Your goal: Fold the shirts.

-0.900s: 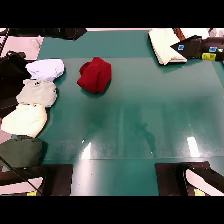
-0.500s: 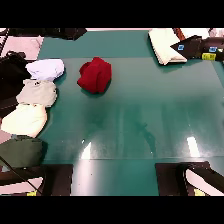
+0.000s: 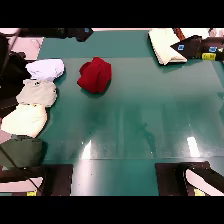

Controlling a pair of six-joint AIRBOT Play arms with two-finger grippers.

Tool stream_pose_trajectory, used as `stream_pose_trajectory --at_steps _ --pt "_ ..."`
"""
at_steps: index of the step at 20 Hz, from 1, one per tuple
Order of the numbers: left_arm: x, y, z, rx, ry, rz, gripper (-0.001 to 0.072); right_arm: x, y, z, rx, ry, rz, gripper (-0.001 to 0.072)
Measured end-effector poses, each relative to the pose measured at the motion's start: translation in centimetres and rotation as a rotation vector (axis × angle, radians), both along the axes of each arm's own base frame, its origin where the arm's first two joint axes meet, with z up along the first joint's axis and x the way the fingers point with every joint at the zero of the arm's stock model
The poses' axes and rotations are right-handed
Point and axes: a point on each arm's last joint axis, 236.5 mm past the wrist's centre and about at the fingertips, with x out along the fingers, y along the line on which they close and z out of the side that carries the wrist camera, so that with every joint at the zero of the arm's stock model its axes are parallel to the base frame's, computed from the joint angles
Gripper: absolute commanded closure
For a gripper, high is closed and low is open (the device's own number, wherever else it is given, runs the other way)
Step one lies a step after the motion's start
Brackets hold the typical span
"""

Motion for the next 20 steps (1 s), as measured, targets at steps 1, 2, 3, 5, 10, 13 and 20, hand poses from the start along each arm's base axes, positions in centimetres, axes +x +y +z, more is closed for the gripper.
stream_pose_trajectory --at_steps 1,2,3,5,10,13,20 --pt "1.2 0.5 -2.0 0.036 0.027 0.030 0.0016 0.0 0.0 0.0 0.000 0.000 0.000 0.0695" --pt "2.5 0.9 -4.5 0.073 0.068 0.058 0.0017 0.0 0.0 0.1 0.003 0.000 0.001 0.0694" --pt "3.7 1.2 -7.4 0.110 0.116 0.079 0.0017 0.0 0.1 0.1 0.003 0.000 0.002 0.0695" --pt "5.5 1.3 -13.5 0.172 0.219 0.099 0.0017 0.0 0.1 0.1 0.004 0.000 0.002 0.0694" --pt "7.4 1.6 -26.1 0.281 0.419 0.116 0.0019 0.0 0.1 0.1 0.007 0.000 0.002 0.0695" --pt "7.4 1.7 -29.4 0.305 0.472 0.117 0.0577 0.0 0.1 0.1 0.007 -0.001 0.003 0.0694" --pt "9.0 1.3 -20.0 0.242 0.311 0.128 0.0685 -0.1 0.2 0.2 0.006 -0.002 0.006 0.0695"
